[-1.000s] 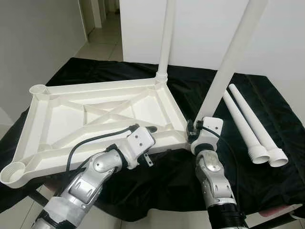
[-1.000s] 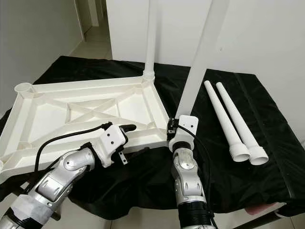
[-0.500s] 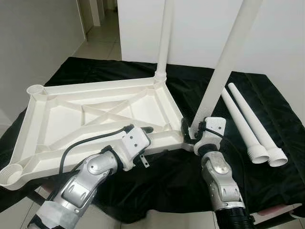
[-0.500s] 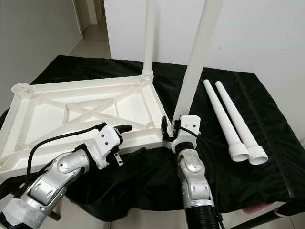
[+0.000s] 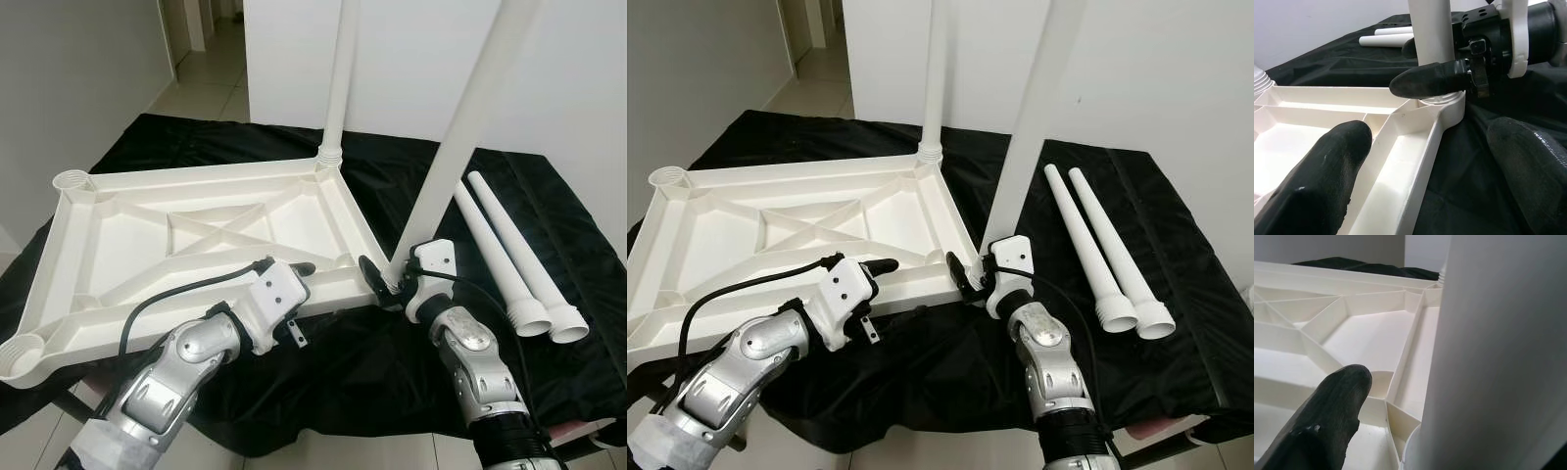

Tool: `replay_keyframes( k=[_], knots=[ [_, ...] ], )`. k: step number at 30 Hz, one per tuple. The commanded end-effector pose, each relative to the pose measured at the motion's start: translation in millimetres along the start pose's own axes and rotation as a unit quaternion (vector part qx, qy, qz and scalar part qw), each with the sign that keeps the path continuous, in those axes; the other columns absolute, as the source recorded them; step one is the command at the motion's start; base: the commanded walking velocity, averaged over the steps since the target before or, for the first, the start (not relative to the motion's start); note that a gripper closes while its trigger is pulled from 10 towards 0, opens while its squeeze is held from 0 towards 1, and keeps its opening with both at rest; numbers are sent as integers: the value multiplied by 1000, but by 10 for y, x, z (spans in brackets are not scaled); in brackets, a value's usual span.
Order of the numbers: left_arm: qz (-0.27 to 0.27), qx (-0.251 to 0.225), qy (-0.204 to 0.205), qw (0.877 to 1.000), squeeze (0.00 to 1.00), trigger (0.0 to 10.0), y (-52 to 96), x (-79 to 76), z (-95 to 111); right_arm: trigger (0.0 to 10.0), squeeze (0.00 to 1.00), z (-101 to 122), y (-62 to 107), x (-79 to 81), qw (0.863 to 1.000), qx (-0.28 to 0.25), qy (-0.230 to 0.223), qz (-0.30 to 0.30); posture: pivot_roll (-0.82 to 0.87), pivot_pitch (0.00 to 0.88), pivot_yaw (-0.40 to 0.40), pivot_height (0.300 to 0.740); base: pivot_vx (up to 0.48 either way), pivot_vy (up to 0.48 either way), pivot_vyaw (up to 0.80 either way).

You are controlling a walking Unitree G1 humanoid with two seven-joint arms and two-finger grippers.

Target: Building children table

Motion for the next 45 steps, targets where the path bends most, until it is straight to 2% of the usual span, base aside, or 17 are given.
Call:
replay_keyframes(
  k=[1,3,4,5,8,9,20,21,28,30,31,33,36,38,39,43,45],
  knots=[
    [-34,1,7,999,0,10000,5,-109,-3,10000,0,-18,-18,34,1000,3,5,19,66,0,-65,740,0,0,0],
    [-35,1,8,999,0,10000,5,-122,0,10000,0,-25,-22,32,1000,4,7,29,65,1,-64,740,0,0,0],
    [-37,2,9,999,0,10000,7,-140,-2,5020,0,-46,-21,6,999,8,10,39,70,0,-64,740,0,0,0],
    [-39,4,10,999,0,10000,9,-157,-6,3529,0,-68,-18,-27,999,11,13,47,70,0,-64,740,0,0,0],
    [-40,4,9,999,0,10000,9,-159,-6,3529,0,-81,-17,-53,999,13,14,45,71,0,-66,740,0,0,0],
    [-39,4,9,999,0,10000,8,-155,-2,0,0,-90,-13,-66,999,14,12,45,73,0,-67,740,0,0,0],
    [-36,4,9,999,0,10000,18,-145,20,0,0,-204,62,-81,999,24,-11,36,70,1,-63,740,0,0,0],
    [-35,4,10,999,0,10000,14,-139,22,10000,0,-193,63,-91,999,20,-17,27,69,5,-63,740,0,0,0],
    [-32,3,11,999,0,10000,1,-135,35,10000,0,-140,38,-118,999,11,-27,-19,67,9,-68,740,0,0,0],
    [-29,3,14,999,0,10000,-9,-140,30,10000,0,-166,-6,-123,995,22,-52,-82,61,16,-76,740,0,0,0],
    [-29,3,14,999,0,10000,-9,-140,30,10000,0,-166,-6,-123,995,22,-52,-82,61,16,-76,740,0,0,0],
    [-27,1,15,1000,0,10000,-20,-143,36,10000,0,-174,-17,-126,986,29,-64,-148,60,18,-81,740,0,0,0],
    [-27,1,16,1000,0,10000,-21,-142,37,10000,0,-177,-15,-124,984,29,-67,-162,60,18,-81,740,0,0,0],
    [-24,0,16,1000,0,10000,-24,-134,43,10000,0,-183,18,-153,972,28,-75,-223,62,25,-84,740,0,0,0],
    [-24,0,16,1000,0,10000,-24,-134,43,10000,0,-183,18,-153,972,28,-75,-223,62,25,-84,740,0,0,0],
    [-20,0,17,1000,0,10000,-21,-119,52,10000,0,-139,46,-105,954,9,-106,-280,65,34,-84,740,0,0,0],
    [-20,0,18,1000,0,10000,-18,-116,54,10000,0,-105,20,-32,956,1,-116,-270,64,41,-82,740,0,0,0]
  ],
)
Point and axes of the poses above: a point about 5 cm out from each wrist's last joint towards the gripper, its own y axis pointing back from the gripper into the wrist, its own z axis along the axis of the wrist's last joint, x = y × z, the point moved 6 cm from there along -y, pointing out of the wrist towards the gripper, and after that the axes turned 1 degree about -y, right-handed, at the moved point
